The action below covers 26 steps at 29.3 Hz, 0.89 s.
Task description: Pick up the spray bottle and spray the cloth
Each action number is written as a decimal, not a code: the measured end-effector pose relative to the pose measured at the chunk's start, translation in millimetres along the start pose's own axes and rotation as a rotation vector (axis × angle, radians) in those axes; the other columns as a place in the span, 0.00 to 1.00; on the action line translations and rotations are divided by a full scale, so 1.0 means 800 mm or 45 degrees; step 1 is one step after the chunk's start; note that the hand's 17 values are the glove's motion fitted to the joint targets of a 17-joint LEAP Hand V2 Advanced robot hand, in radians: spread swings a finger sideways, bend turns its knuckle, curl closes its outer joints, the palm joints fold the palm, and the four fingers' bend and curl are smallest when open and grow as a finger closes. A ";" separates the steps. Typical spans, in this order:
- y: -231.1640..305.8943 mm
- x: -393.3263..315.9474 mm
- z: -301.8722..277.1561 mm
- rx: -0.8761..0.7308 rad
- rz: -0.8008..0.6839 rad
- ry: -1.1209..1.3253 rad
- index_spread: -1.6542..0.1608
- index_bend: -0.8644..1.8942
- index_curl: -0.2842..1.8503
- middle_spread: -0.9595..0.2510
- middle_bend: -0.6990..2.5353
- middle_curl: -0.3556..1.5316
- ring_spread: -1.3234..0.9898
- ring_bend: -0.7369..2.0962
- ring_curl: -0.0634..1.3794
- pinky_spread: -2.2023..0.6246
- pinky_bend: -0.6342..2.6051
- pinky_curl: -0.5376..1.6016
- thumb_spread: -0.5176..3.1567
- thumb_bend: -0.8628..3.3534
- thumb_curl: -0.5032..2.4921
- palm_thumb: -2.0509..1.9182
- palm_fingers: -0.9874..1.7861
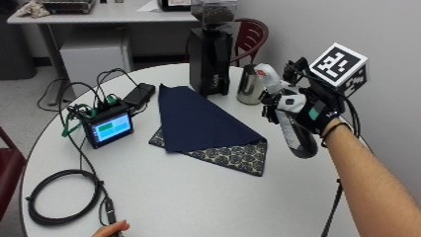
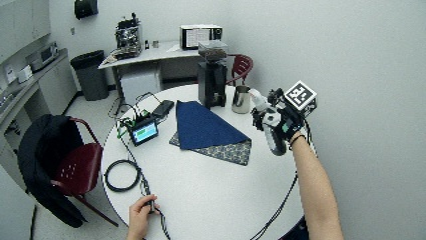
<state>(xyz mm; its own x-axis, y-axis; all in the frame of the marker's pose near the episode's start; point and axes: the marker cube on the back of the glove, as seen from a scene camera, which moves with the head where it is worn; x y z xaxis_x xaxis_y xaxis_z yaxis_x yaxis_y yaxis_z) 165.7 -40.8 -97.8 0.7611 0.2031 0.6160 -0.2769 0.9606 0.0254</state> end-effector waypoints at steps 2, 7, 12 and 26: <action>-0.002 0.003 0.006 -0.033 0.007 0.008 0.79 0.34 0.27 0.69 0.38 0.47 0.51 0.51 0.38 0.74 0.33 0.44 0.36 0.20 0.39 0.74 0.79; -0.009 0.012 0.020 -0.032 0.035 0.005 0.80 0.34 0.26 0.70 0.38 0.47 0.51 0.52 0.38 0.74 0.33 0.44 0.37 0.20 0.39 0.74 0.79; -0.018 0.034 0.045 -0.054 0.093 0.009 0.80 0.34 0.26 0.70 0.38 0.47 0.51 0.52 0.38 0.74 0.34 0.44 0.38 0.20 0.38 0.74 0.78; -0.037 0.002 0.031 0.003 0.115 0.088 0.81 0.36 0.27 0.73 0.37 0.45 0.53 0.52 0.36 0.77 0.32 0.43 0.39 0.20 0.38 0.74 0.79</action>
<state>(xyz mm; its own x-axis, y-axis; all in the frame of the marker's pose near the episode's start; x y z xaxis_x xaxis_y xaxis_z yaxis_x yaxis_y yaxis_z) 160.3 -73.7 -77.9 0.7715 0.3018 0.5601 -0.3479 0.9372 -0.0258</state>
